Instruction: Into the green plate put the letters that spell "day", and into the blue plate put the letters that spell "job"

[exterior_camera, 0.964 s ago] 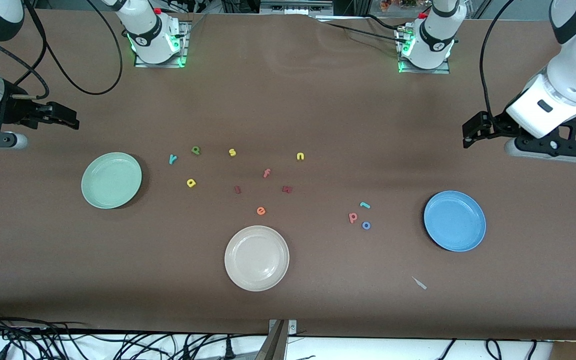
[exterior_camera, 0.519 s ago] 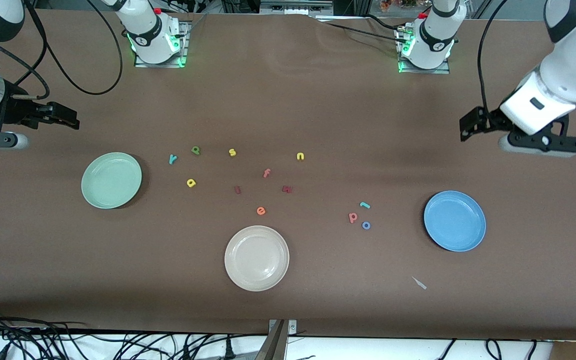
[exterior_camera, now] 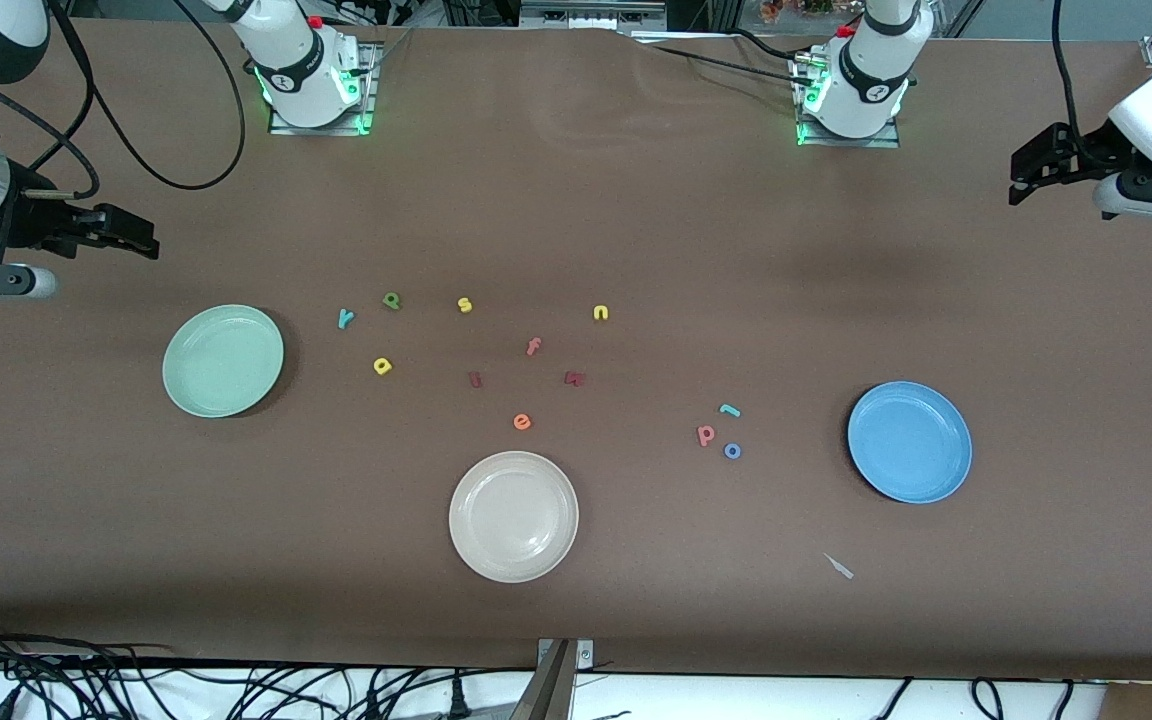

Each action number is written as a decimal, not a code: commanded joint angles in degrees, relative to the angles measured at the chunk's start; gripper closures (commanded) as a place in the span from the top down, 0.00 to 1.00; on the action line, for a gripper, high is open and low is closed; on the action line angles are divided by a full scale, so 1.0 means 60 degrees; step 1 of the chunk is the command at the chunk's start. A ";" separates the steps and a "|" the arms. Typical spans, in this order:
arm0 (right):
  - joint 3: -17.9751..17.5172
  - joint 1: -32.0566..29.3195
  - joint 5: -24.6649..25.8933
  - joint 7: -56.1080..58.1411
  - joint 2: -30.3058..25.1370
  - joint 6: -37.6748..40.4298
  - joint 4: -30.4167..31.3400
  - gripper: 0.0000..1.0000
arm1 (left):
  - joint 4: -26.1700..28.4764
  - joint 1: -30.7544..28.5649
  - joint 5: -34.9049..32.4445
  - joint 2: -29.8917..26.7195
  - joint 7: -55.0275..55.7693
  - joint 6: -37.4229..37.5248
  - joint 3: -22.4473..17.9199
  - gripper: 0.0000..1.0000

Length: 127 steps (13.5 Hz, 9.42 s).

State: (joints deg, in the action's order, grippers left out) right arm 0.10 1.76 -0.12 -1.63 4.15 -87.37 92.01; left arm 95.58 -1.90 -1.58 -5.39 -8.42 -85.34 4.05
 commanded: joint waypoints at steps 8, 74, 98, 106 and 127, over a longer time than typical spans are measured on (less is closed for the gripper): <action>-0.0017 0.0044 -0.0200 0.0139 0.0129 -0.0042 0.0134 1.00 | -0.0300 0.0082 -0.0118 0.0166 -0.0165 0.0015 0.0146 1.00; -0.1906 0.0234 0.1938 -0.4929 0.1916 -0.7066 0.5777 1.00 | -0.1619 0.0097 0.0351 0.1162 0.0773 0.0337 0.0395 1.00; -0.1819 0.0337 0.0957 -0.5324 0.1783 -1.0574 0.7883 0.95 | 0.1237 0.2952 0.0366 0.6127 0.2061 -0.8405 0.0293 0.99; -0.1819 0.0322 0.0972 -0.5295 0.2414 -1.1131 0.7854 0.73 | 0.1399 0.3685 0.0366 0.7300 0.2106 -0.9888 -0.0293 0.99; -0.1790 0.0205 0.1059 -0.4973 0.2692 -1.1146 0.7605 0.34 | 0.1428 0.4096 0.0337 0.6996 0.1975 -1.0006 -0.0909 0.28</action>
State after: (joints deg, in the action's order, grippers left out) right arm -10.84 3.17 6.59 -32.77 18.91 -153.67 138.17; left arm 103.60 22.39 -0.69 39.01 4.30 -145.66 -0.23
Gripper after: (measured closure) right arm 0.595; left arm 0.581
